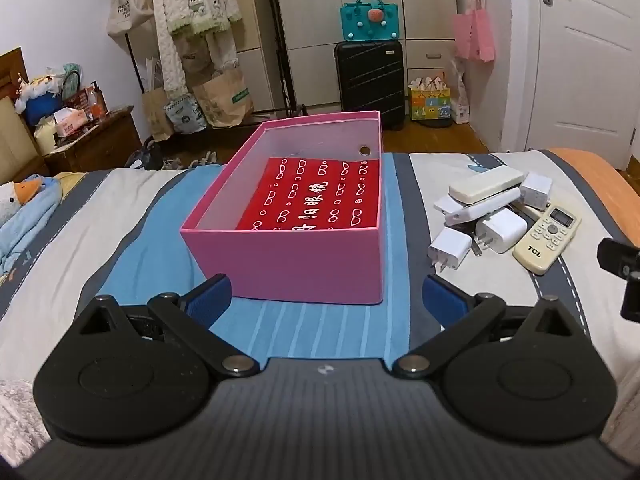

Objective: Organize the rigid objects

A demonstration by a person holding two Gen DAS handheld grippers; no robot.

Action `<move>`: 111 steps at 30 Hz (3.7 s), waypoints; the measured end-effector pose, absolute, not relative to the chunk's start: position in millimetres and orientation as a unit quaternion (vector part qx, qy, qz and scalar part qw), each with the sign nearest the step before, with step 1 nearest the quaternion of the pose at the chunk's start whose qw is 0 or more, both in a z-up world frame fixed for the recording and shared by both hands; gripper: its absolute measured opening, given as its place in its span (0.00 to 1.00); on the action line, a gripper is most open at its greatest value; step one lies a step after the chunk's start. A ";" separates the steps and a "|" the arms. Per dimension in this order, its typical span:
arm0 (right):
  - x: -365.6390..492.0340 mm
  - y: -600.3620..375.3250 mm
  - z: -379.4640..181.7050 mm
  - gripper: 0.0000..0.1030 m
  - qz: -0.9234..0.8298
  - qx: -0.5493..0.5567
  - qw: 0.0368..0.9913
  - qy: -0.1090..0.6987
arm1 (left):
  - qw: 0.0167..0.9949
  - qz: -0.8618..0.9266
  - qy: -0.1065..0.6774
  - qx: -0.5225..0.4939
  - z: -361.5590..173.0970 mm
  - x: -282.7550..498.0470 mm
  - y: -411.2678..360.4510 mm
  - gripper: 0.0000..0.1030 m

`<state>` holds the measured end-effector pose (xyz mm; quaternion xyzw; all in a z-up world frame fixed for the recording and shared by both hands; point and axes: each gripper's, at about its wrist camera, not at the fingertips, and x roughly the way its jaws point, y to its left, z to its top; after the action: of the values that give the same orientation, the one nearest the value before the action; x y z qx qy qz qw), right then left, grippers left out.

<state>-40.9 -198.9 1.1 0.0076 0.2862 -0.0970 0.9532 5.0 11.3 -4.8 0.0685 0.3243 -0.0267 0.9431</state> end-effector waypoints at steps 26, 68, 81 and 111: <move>-40.5 -199.0 -1.3 1.00 -0.084 0.011 0.957 0.278 | 0.944 -0.023 0.324 0.059 -11.7 7.1 19.6 1.00; -49.2 -196.2 2.1 1.00 -0.086 0.000 0.963 0.255 | 0.946 -0.034 0.319 0.045 -6.5 1.1 21.1 1.00; -48.2 -201.5 4.3 1.00 -0.071 0.018 0.962 0.262 | 0.938 -0.031 0.342 0.040 -5.5 2.4 22.0 1.00; 196.5 -248.8 -30.2 0.97 0.022 0.196 0.868 0.455 | 0.893 -0.058 0.442 0.057 41.3 222.3 106.9 1.00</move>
<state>196.5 -248.8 -30.2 0.1955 0.4554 0.0221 0.8683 222.3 106.9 41.3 0.0572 0.4423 -0.0579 0.8932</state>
